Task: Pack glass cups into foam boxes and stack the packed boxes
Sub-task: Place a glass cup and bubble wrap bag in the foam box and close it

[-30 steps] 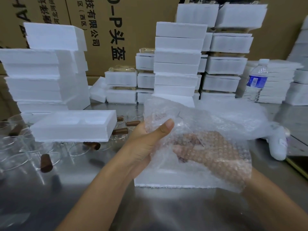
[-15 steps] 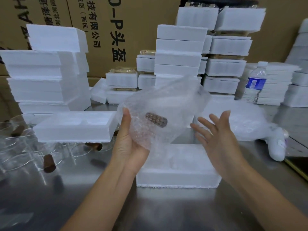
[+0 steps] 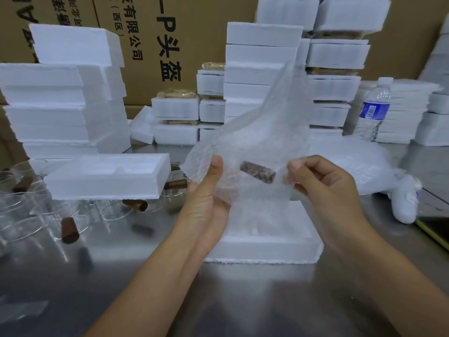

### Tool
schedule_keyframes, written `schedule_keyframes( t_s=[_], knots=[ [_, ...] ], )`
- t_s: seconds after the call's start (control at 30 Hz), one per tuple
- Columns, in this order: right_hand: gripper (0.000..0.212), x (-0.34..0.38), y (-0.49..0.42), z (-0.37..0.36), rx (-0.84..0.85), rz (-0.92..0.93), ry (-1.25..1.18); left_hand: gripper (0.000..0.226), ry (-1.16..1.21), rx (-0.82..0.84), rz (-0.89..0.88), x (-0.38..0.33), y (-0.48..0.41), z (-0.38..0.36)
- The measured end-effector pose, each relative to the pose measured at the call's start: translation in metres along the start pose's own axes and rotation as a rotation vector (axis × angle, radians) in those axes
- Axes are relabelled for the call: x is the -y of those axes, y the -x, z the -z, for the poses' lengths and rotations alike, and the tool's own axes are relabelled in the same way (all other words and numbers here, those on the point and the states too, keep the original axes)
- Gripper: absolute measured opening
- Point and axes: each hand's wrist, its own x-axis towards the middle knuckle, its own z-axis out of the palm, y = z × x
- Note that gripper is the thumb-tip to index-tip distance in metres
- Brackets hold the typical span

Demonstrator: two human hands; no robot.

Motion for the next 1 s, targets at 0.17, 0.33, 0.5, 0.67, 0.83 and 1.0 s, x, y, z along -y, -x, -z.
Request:
schedule_keyframes(
  t_s=[0.17,0.33,0.5,0.67,0.83,1.0],
  knots=[
    [0.012,0.000,-0.002,0.002,-0.102,-0.009,-0.075,0.116,-0.241,-0.085,-0.059,0.004,0.001,0.001],
    [0.017,0.003,-0.003,0.002,-0.159,-0.118,-0.143,0.069,-0.498,-0.069,-0.080,0.009,0.001,0.005],
    [0.012,0.003,-0.004,0.005,-0.151,-0.161,-0.180,0.068,-0.731,0.084,-0.137,0.004,0.006,0.006],
    [0.012,0.002,-0.005,0.007,-0.163,-0.161,-0.133,0.070,-1.025,0.227,-0.210,-0.006,0.013,0.003],
    [0.011,0.003,-0.001,0.005,-0.129,-0.048,-0.045,0.061,-1.245,0.246,-0.182,-0.005,0.017,0.004],
    [0.038,0.000,0.007,0.000,-0.045,0.192,0.109,0.050,-1.292,0.268,-0.207,0.003,0.018,0.002]
  ],
)
